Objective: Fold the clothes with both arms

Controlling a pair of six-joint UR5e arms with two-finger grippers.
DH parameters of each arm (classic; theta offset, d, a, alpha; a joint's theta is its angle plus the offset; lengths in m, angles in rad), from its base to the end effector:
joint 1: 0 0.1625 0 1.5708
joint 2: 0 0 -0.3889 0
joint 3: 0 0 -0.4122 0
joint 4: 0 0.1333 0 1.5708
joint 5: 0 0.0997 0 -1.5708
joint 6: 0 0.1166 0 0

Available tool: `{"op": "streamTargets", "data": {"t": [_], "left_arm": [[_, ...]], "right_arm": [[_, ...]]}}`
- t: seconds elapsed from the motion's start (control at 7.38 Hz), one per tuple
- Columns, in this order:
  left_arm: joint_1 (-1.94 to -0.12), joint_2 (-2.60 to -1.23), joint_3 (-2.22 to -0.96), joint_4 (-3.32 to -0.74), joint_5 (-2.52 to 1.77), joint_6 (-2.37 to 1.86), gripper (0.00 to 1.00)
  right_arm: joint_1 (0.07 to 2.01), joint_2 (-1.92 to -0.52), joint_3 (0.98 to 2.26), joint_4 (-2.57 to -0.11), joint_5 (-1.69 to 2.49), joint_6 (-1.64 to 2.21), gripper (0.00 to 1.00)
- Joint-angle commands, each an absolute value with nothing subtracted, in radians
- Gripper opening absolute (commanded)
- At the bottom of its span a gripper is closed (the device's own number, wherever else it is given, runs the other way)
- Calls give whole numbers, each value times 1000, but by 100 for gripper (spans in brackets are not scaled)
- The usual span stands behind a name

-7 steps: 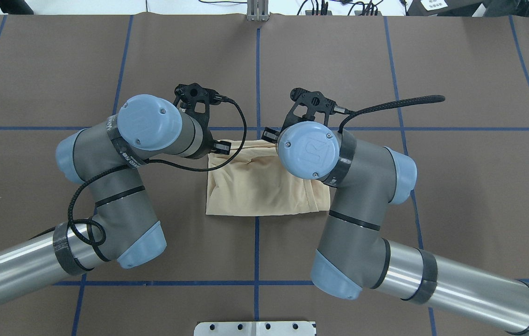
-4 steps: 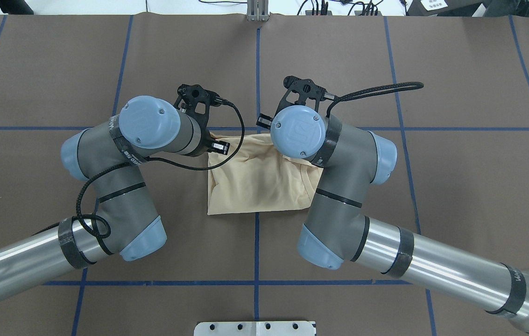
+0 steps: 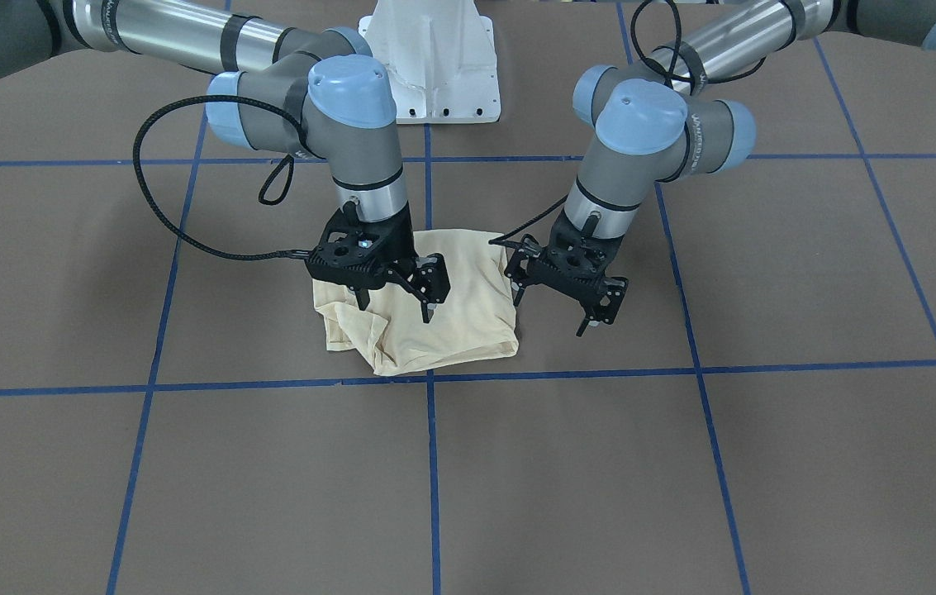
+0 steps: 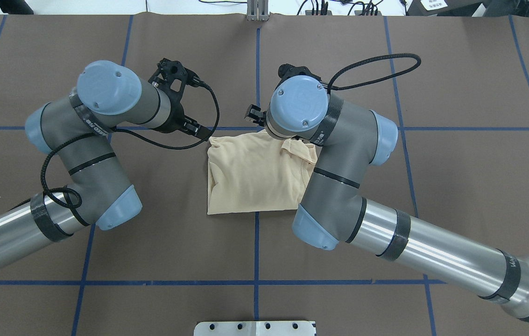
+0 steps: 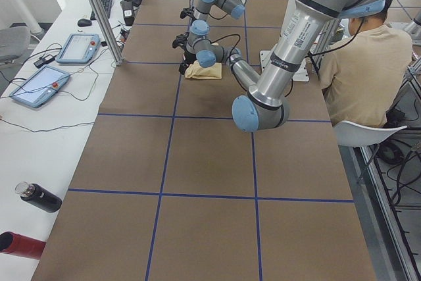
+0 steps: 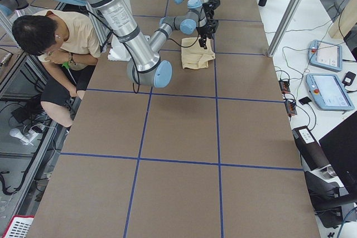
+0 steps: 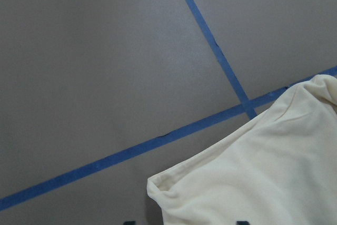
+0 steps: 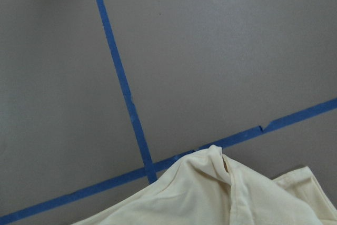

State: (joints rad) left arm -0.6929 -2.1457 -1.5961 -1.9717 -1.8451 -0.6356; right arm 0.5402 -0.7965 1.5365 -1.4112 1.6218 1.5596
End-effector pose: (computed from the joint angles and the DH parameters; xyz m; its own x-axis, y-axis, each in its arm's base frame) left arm 0.4735 -0.5253 0.2327 0.6000 0.5087 -0.6175 -0.0731 0.8034 0.5909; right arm -0.5601 -0.4844 0.1569 0.5387 0.3100 0.7834 -0.4734 0.8806 -0.0229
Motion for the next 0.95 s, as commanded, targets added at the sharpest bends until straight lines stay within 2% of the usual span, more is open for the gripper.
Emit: {"op": "streamTargets", "data": {"t": [0.0,0.14,0.54,0.81], "left_arm": [[-736,-2135,-1597,-1970,-1861,-600,100],[-794,-2117,-1611,-1961,-1917,-516,100],[-1038,-1927,-1707,-1938,-2041,-182,100],[-1229,-1811,-1709,-1936,-2109,11,100]], "right_arm": [[567,-805,1539,-1434,1644,1504,100],[665,-819,1587,-1530,1792,1386,100],[924,-1065,1883,-1765,1987,962,100],[1108,-1248,1939,-1781,2098,624,100]]}}
